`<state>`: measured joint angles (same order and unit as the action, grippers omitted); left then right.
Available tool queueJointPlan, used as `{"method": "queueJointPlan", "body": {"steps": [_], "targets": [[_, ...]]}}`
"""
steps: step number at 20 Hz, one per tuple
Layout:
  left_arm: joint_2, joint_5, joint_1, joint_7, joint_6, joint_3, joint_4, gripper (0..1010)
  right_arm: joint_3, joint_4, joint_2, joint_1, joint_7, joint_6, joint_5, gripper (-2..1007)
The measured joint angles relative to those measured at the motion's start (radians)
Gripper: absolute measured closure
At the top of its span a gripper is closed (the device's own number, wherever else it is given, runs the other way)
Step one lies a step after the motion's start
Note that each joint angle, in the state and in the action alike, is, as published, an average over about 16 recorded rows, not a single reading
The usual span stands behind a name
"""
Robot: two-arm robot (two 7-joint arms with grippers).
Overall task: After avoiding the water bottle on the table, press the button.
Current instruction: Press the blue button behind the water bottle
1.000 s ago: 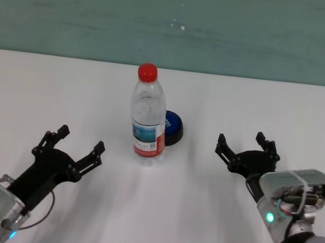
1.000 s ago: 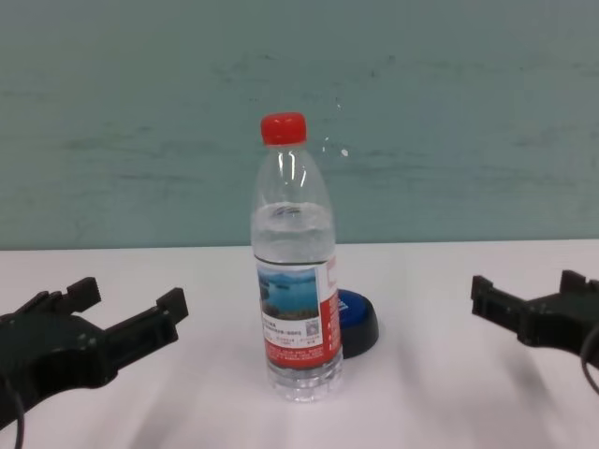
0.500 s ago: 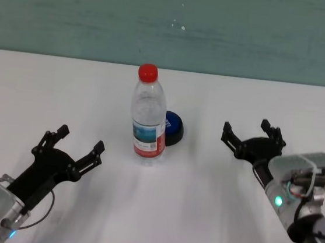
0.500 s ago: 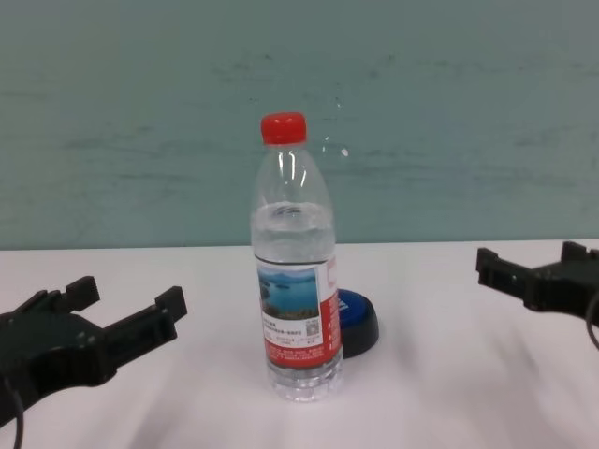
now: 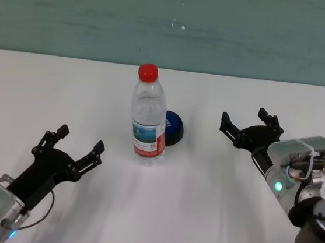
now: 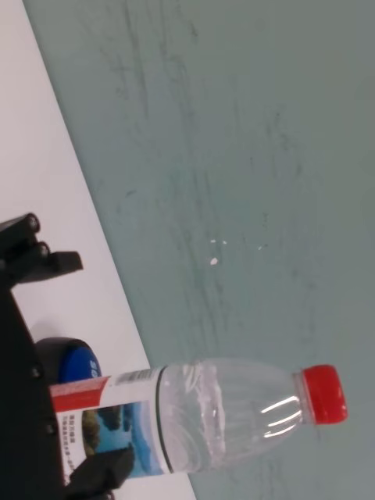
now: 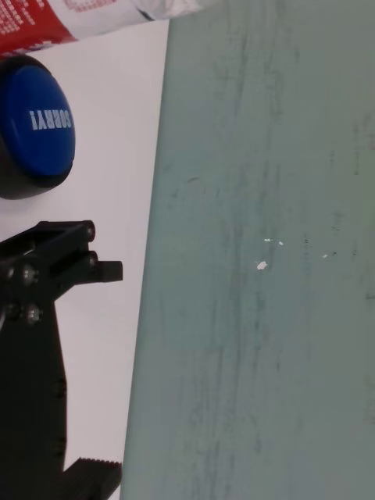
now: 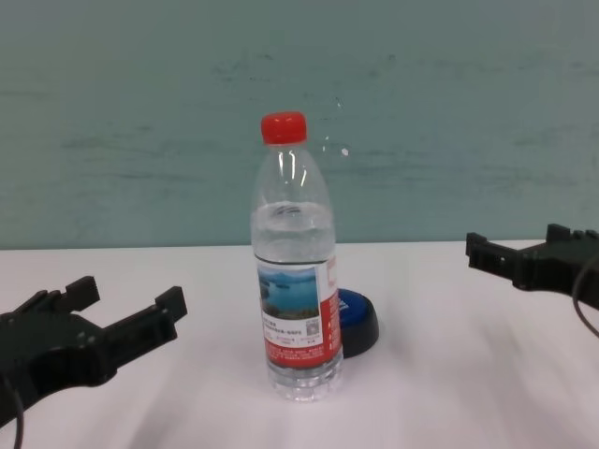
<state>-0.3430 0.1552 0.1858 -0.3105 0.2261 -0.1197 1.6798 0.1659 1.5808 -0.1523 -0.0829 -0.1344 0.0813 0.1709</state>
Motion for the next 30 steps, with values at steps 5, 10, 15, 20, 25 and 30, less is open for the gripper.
{"method": "queueJointPlan", "body": {"steps": [5,10,15,20,25,30], "targets": [[0.0,0.0,0.0,0.0,0.0,0.0,0.0,0,-0.004,-0.026,0.0,-0.029,-0.017,0.008,-0.004,1],[0.0,0.0,0.0,0.0,0.0,0.0,0.0,0,-0.005,-0.045,-0.001,-0.05,-0.027,0.014,-0.006,1],[0.0,0.0,0.0,0.0,0.0,0.0,0.0,0,0.0,-0.067,-0.002,-0.072,-0.037,0.019,-0.009,1],[0.0,0.0,0.0,0.0,0.0,0.0,0.0,0,0.01,-0.094,-0.001,-0.1,-0.047,0.021,-0.01,1],[0.0,0.0,0.0,0.0,0.0,0.0,0.0,0,0.025,-0.132,0.005,-0.134,-0.055,0.015,-0.013,1],[0.0,0.0,0.0,0.0,0.0,0.0,0.0,0,0.041,-0.178,0.016,-0.169,-0.061,0.003,-0.015,1]]}}
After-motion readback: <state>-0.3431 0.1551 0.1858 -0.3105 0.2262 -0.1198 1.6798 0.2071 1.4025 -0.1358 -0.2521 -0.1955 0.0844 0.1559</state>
